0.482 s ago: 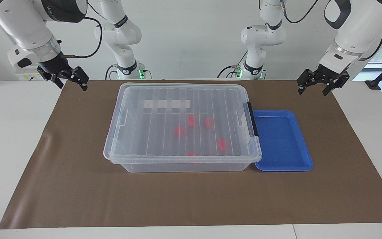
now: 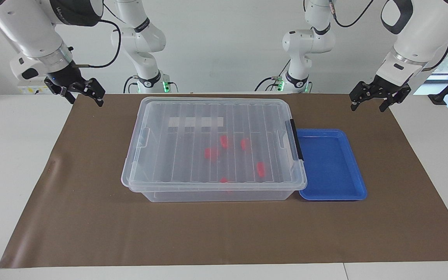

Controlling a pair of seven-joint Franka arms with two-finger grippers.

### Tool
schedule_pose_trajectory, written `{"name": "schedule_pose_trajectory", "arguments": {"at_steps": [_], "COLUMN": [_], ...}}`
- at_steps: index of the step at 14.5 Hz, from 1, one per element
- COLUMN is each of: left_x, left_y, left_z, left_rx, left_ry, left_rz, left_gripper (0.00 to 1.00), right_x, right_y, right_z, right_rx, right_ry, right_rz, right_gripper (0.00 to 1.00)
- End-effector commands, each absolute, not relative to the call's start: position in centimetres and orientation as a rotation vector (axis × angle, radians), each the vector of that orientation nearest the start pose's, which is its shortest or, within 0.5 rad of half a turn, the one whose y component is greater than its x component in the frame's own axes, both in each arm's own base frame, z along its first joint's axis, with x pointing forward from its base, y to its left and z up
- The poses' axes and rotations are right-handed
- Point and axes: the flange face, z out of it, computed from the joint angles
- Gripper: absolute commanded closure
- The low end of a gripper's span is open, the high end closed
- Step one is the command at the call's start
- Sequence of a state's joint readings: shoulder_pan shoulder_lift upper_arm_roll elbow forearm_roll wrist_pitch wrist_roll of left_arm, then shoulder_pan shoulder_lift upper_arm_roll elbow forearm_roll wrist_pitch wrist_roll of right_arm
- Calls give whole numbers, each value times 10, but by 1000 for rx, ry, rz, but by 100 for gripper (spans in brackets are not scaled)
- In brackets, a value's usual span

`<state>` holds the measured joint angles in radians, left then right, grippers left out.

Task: Place red block in blue tray from box

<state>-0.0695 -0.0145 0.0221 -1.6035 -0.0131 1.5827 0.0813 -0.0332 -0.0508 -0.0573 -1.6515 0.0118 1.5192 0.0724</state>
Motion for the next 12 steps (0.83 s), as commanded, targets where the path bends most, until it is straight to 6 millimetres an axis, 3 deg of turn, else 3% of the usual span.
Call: {"name": "schedule_pose_trajectory", "arguments": {"at_steps": [1,6,7,10,12], "left_x": [548,548,549,549,549], "left_y": [-25,-25,-25,-25,-25], "left_z": [618,618,618,618,618], "left_rx": [-3154,-3154,-3154,-3154,-3154], "left_ry": [181,181,181,181,181], "left_rz": [4,4,2,2,2], "left_gripper": [0,0,0,0,0], "right_x": [530,531,534,525,532], "right_y": [-49,-47,-38,-21,6], "right_z": [611,604,598,564,550], "right_rx": [-3106,-3110,-3111,-3082,-3058], "right_ry": [239,195,166,194,241], "right_rz": [71,33,-52,-67,-102], "right_gripper": [0,0,0,0,0]}}
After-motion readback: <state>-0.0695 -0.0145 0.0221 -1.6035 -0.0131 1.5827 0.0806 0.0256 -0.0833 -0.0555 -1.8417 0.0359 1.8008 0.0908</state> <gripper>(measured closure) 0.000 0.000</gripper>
